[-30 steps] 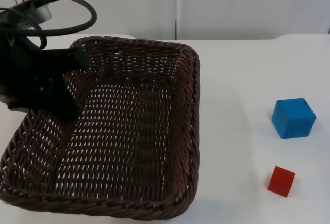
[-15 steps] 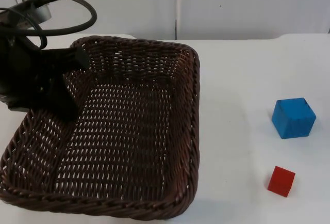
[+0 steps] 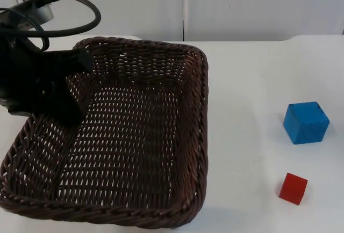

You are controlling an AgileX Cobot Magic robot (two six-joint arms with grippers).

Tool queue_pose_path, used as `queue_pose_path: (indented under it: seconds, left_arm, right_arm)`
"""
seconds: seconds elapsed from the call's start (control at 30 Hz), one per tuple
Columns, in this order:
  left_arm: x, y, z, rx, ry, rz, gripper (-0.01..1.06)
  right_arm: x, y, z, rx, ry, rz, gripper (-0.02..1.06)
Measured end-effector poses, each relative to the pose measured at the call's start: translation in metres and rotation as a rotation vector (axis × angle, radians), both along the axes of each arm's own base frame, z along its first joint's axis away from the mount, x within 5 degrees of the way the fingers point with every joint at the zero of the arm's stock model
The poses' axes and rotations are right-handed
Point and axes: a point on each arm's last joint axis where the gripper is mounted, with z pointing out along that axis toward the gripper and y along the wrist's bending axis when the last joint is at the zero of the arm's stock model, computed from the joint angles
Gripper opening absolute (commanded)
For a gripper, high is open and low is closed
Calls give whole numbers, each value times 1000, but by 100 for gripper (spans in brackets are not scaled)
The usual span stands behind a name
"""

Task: Pick up the basket with the left hand and place the largest block into the basket with the right hand.

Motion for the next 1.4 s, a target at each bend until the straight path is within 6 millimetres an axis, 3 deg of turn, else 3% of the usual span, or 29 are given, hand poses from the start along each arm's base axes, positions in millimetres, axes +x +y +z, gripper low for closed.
queue_pose_path:
  seconds: [0.33, 0.8, 1.07, 1.4]
  left_arm:
    - [0, 0, 0, 0, 0, 0, 0]
    - [1, 0, 0, 2, -10, 5, 0]
    - [1, 0, 0, 2, -11, 5, 0]
    - [1, 0, 0, 2, -11, 5, 0]
  right_arm:
    - [32, 29, -55, 1, 185, -3, 105]
    - [71, 41, -120, 1, 271, -51, 105]
    - [93, 47, -168, -2, 278, -57, 105]
    - [105, 51, -211, -1, 305, -78, 105]
